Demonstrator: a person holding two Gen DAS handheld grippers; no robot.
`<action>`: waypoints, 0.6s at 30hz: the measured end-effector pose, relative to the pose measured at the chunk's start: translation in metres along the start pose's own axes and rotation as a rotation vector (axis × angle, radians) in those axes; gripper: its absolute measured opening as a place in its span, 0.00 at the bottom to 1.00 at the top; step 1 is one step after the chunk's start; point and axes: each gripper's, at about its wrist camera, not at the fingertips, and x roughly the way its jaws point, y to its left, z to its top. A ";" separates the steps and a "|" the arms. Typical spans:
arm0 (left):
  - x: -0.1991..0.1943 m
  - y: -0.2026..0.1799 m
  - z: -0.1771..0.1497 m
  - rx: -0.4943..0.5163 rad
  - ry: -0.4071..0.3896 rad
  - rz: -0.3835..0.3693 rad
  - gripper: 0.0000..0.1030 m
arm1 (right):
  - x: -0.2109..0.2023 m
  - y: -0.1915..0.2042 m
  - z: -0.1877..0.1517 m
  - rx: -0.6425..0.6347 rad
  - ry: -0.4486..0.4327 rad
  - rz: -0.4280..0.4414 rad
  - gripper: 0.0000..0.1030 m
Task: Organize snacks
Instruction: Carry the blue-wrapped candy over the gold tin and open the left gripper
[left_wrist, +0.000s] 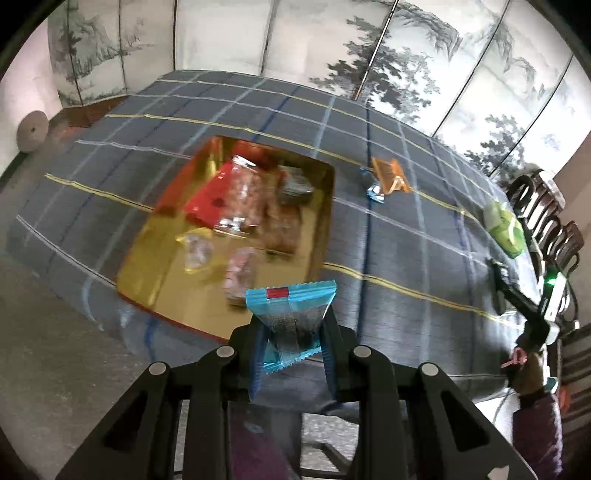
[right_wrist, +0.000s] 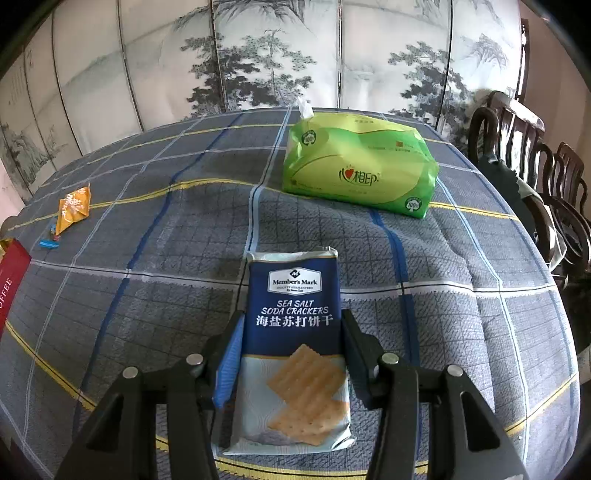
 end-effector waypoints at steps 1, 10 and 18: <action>0.001 0.002 0.001 0.002 -0.003 0.004 0.23 | 0.000 0.000 0.000 0.000 0.000 -0.001 0.49; 0.012 0.010 0.003 0.034 0.000 0.008 0.23 | -0.001 0.003 -0.001 -0.012 0.003 -0.018 0.49; 0.029 0.007 0.014 0.082 -0.004 0.005 0.23 | -0.001 0.003 -0.001 -0.012 0.003 -0.018 0.49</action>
